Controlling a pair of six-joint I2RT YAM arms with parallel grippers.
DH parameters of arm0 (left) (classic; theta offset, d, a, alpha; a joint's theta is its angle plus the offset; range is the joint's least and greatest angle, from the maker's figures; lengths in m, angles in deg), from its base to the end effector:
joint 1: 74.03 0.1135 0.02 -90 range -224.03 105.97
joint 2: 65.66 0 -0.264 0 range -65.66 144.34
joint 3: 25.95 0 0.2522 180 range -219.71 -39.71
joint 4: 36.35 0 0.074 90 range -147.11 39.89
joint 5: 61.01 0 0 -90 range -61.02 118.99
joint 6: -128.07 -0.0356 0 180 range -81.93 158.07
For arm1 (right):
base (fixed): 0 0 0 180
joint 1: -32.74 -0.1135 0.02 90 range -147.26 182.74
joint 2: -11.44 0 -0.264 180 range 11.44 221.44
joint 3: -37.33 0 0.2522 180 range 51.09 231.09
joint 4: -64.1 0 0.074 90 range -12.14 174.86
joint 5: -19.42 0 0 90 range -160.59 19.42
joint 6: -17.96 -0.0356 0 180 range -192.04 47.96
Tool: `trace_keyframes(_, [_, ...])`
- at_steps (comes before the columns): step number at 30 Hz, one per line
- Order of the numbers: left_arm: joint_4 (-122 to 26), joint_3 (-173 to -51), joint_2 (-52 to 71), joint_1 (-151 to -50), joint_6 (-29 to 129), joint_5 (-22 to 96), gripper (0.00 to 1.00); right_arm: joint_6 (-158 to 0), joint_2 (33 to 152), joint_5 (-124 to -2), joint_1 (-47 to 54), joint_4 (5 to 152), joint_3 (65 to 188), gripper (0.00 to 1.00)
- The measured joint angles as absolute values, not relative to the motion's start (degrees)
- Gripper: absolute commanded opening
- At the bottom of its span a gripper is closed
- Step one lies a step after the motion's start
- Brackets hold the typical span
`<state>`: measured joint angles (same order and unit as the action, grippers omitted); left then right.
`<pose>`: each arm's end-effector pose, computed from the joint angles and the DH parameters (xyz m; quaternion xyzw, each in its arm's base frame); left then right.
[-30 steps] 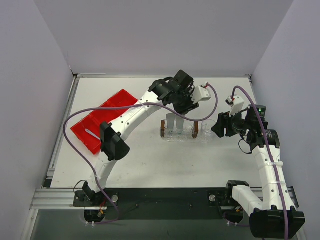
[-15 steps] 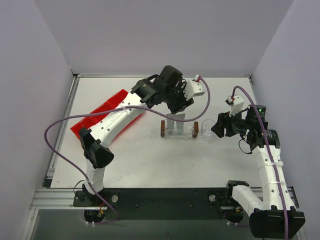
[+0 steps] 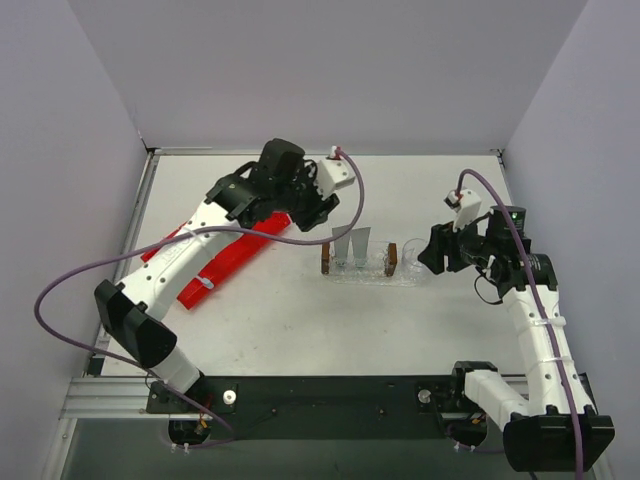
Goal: Prepare toiletry sets of a toothbrush and toothpaste on the tray
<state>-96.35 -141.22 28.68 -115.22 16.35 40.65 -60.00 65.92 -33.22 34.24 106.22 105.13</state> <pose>0.2662 -0.2425 0.3982 0.5060 0.7434 -0.1627 0.4061 0.2022 0.0163 0.3372 -0.2372 0.7970 0.2169 0.5114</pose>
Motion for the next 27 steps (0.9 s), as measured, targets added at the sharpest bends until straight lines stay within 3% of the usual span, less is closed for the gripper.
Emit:
trace_keyframes(14, [-85.3, -115.2, 2.1, -102.6, 18.8, 38.7, 0.66, -62.3, 78.4, -43.3, 20.4, 100.8, 116.4, 0.51])
trace_keyframes(17, [-83.5, -110.6, -1.5, -102.1, 19.2, 37.1, 0.71, -63.1, 81.4, -46.2, 17.1, 98.6, 117.0, 0.51])
trace_keyframes(27, [-80.8, -101.7, -6.3, -100.3, 19.4, 32.5, 0.73, -64.2, 90.6, -51.9, 10.7, 92.8, 120.3, 0.51])
